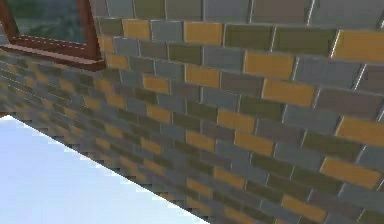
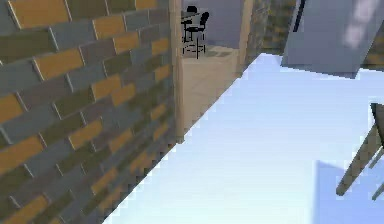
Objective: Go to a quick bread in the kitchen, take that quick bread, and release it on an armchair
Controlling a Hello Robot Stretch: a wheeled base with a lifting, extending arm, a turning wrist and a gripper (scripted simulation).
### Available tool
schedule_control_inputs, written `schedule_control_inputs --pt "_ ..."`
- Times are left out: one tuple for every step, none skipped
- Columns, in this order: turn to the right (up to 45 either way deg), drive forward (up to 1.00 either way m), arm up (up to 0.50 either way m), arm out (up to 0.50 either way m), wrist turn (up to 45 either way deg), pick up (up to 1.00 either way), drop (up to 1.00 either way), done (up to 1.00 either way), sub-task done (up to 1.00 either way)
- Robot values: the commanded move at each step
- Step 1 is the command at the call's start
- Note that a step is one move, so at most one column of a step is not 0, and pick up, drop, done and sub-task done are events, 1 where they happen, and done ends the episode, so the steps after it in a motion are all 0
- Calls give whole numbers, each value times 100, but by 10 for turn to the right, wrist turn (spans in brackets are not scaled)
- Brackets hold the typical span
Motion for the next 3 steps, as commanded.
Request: schedule_control_inputs --pt "330 0 0 0 0 0 0 0 0" --pt "0 10 0 0 0 0 0 0 0" --pt "-450 0 0 0 0 0 0 0 0"
